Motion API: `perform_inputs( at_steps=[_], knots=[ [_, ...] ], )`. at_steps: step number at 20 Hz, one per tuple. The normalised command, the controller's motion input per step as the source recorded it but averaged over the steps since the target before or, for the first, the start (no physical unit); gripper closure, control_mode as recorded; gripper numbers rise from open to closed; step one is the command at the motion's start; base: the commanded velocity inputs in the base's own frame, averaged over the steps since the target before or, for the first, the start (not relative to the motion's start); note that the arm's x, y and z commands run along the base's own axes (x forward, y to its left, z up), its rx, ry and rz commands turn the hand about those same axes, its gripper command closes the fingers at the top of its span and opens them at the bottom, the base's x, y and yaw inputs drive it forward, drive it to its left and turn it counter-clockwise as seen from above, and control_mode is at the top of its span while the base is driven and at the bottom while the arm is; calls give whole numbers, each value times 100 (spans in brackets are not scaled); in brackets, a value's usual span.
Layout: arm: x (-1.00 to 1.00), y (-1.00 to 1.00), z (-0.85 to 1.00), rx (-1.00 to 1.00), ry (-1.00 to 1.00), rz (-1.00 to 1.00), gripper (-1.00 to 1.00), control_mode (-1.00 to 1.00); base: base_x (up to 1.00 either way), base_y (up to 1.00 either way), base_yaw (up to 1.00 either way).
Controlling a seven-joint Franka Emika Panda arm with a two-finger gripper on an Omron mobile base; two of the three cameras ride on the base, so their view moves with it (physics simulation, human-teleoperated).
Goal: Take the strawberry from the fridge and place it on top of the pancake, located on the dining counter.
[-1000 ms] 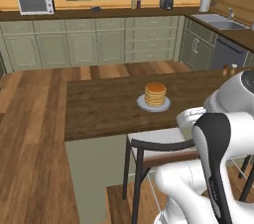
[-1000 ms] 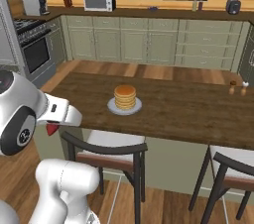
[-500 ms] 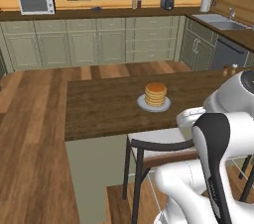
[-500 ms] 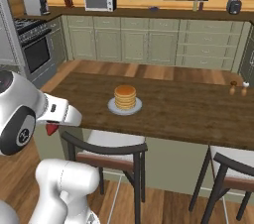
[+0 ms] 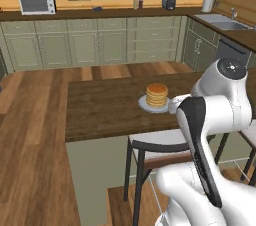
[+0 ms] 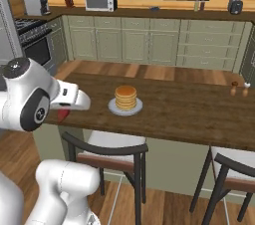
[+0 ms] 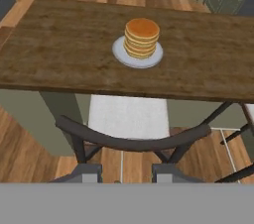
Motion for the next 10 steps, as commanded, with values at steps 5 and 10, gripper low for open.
perform_inputs(
  at_steps=[5, 10],
  knots=[
    [100, -13, 4, 3, 18, 0, 100, -100, 0, 0, 0],
    [100, -41, 0, 13, 25, 0, 100, -100, 0, 0, 0]
  ],
)
